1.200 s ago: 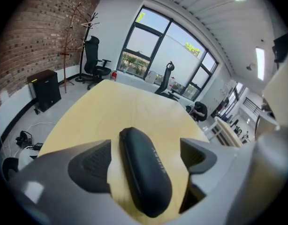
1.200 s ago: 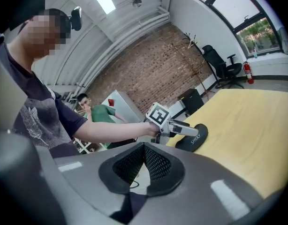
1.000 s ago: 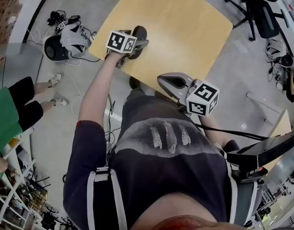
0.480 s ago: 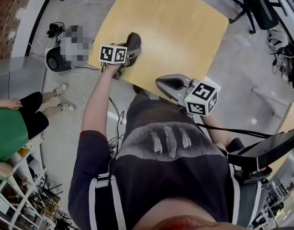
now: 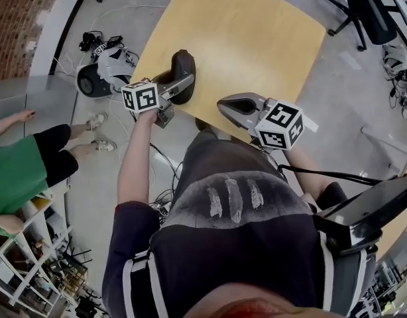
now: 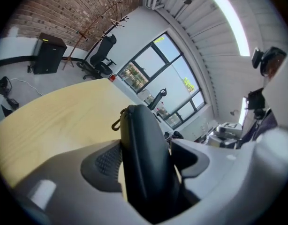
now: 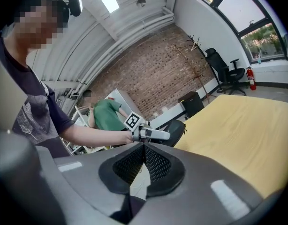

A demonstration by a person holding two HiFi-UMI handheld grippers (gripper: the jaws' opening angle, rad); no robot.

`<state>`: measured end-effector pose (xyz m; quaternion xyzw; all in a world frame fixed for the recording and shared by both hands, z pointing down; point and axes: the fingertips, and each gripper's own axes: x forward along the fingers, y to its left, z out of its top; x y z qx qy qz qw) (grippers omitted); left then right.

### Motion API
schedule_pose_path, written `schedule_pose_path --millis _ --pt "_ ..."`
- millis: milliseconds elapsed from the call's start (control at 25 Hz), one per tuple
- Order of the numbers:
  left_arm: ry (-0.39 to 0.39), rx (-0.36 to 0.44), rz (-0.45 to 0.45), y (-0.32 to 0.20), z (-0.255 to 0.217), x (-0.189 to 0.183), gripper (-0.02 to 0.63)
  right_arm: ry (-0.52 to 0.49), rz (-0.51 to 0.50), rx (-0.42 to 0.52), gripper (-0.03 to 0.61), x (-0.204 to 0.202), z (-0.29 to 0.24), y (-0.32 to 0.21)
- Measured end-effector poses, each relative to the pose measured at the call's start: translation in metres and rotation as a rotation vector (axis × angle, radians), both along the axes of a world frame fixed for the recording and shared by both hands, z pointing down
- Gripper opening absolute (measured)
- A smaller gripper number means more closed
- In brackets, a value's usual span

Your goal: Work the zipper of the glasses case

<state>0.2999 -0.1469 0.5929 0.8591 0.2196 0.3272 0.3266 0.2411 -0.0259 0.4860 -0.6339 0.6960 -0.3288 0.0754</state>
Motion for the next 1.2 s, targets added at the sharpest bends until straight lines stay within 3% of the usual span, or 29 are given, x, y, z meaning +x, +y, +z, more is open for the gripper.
schedule_pose_path --millis 360,400,440,480,600,1080,1200 --pt "0.161 -0.087 0.148 0.035 -0.072 -0.041 0.314 0.378 -0.082 -0.058 0.003 0.028 -0.003 -0.018" --pt "0.169 -0.089 0.175 0.04 -0.077 -0.047 0.314 0.416 -0.104 -0.069 0.024 0.028 -0.002 -0.021" --pt "0.175 -0.09 0.201 0.045 -0.082 -0.053 0.314 0.453 -0.13 -0.08 0.103 0.027 -0.001 -0.025" --pt "0.181 -0.091 0.221 0.049 -0.087 -0.058 0.314 0.493 -0.154 -0.091 0.13 0.025 0.0 -0.028" --pt "0.203 -0.1 0.255 0.059 -0.101 -0.07 0.314 0.611 -0.2 -0.099 0.14 0.023 -0.001 -0.038" --pt "0.223 -0.125 0.291 0.061 -0.114 -0.096 0.316 0.776 -0.336 -0.054 0.137 0.002 -0.01 -0.054" --pt "0.226 -0.132 0.303 0.063 -0.117 -0.096 0.316 0.822 -0.348 -0.052 0.086 0.001 -0.013 -0.057"
